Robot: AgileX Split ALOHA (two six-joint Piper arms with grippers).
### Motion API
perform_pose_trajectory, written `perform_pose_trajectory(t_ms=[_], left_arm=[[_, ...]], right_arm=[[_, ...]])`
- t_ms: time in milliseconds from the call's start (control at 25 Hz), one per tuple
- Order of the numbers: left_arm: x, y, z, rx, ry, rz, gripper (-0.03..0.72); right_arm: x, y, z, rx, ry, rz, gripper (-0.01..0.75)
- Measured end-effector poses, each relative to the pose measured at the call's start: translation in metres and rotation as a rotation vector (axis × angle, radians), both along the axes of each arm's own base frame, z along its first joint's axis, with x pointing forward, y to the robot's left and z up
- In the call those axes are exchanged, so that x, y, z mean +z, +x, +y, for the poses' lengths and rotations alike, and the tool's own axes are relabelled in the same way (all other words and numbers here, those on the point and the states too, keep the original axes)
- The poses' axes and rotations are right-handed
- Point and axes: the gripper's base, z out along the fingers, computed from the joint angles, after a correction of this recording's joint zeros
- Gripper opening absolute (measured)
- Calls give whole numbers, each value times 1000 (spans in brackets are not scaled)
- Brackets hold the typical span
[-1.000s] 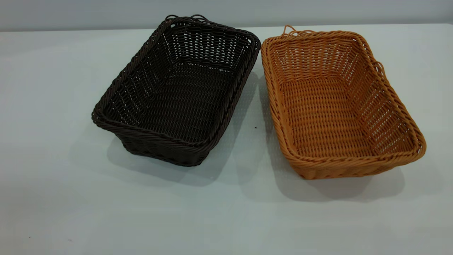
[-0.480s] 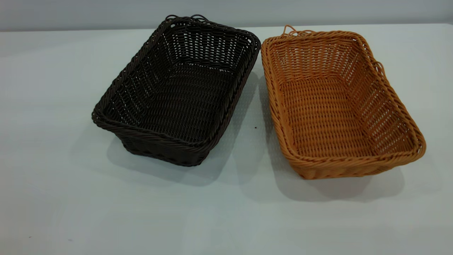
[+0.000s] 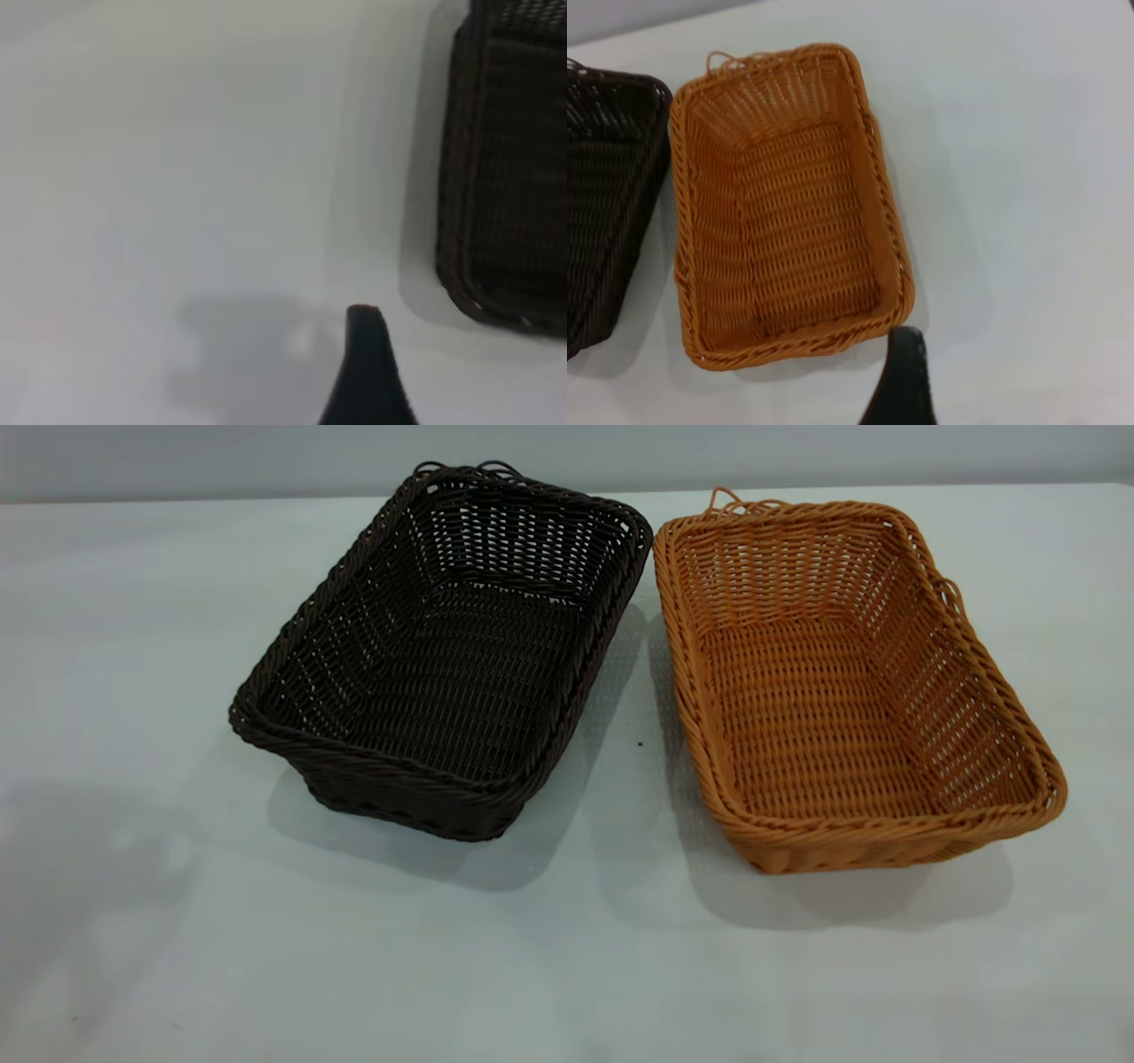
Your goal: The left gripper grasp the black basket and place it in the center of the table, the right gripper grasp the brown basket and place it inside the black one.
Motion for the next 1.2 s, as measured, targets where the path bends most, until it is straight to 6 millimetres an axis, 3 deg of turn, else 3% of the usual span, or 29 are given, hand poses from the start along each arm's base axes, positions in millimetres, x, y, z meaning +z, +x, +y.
perform_pose_trajectory(t_ms=[320, 520, 680, 840, 1200], left_arm=[[-93, 108, -41, -127, 53, 160, 488], [-149, 152, -67, -175, 68, 226, 488], [-180, 168, -91, -246, 90, 247, 488], [-193, 172, -109, -286, 97, 245, 488], [-226, 174, -110, -286, 104, 263, 450]], right_arm=[[-9, 26, -1, -4, 6, 85, 565], [-17, 39, 0, -4, 26, 141, 565], [-25, 50, 2, -4, 62, 202, 565], [-34, 62, 4, -6, 92, 271, 565], [-64, 95, 12, 13, 209, 435, 565]])
